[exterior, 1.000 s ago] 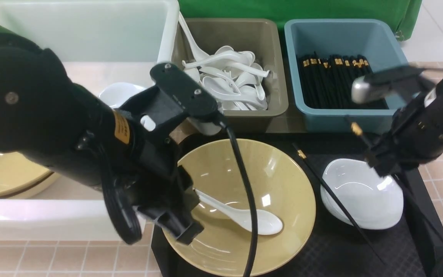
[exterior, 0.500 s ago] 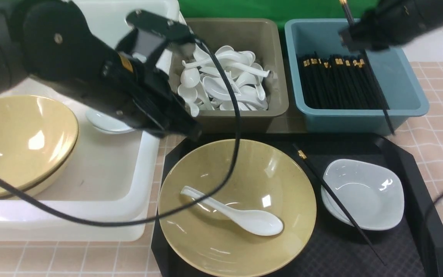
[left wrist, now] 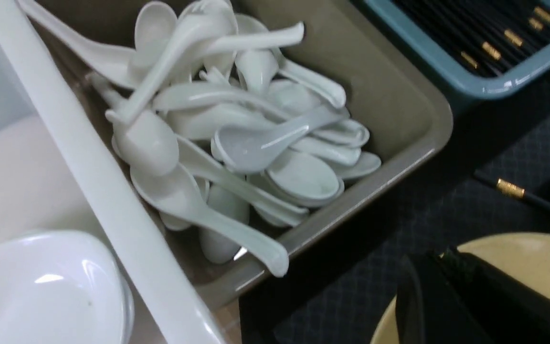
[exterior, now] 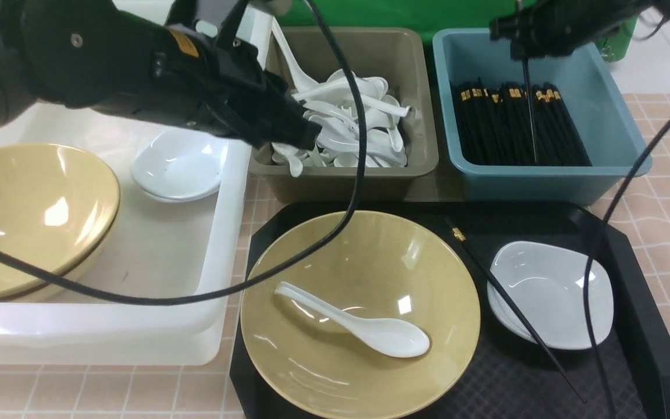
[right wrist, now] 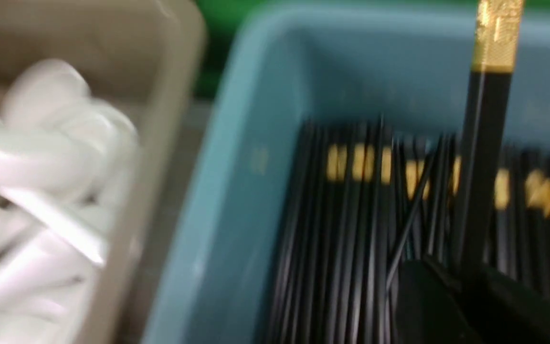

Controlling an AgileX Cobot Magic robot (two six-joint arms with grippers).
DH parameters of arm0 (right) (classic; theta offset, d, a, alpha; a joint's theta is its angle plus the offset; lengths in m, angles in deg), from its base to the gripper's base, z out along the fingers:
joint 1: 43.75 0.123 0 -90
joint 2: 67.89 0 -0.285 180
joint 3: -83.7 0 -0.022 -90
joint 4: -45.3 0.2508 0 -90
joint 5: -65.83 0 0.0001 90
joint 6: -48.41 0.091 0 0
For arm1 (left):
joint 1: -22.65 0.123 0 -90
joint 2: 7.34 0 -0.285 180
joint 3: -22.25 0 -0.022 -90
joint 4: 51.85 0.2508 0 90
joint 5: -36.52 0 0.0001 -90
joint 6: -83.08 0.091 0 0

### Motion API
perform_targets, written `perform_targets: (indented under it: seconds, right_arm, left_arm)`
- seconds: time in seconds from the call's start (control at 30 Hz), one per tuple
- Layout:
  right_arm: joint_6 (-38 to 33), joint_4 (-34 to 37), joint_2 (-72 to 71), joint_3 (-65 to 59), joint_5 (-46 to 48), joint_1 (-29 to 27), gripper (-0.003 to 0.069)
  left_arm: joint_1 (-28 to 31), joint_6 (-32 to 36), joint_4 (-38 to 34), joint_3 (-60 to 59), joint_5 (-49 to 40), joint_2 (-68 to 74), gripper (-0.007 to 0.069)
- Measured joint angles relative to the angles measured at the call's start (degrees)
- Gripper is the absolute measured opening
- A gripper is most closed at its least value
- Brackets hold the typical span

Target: On brown table put chopsticks spoon bowls plates into blue grey white boxes.

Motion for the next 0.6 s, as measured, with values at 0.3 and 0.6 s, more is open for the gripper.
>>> perform_targets:
  seconds: [0.3, 0.6]
  right_arm:
    - [-3.88, 0.08, -1.11, 4.29, 15.04, -0.04, 0.0441]
    - [-13.36, 0.01, -15.08, -9.07, 27.13, 3.85, 0.0468]
  left_arm:
    - [0.0, 3.76, -4.14, 0.0, -0.2, 0.0, 0.0004]
    - [0.0, 4.62, -4.27, 0.0, -8.65, -0.58, 0.0004]
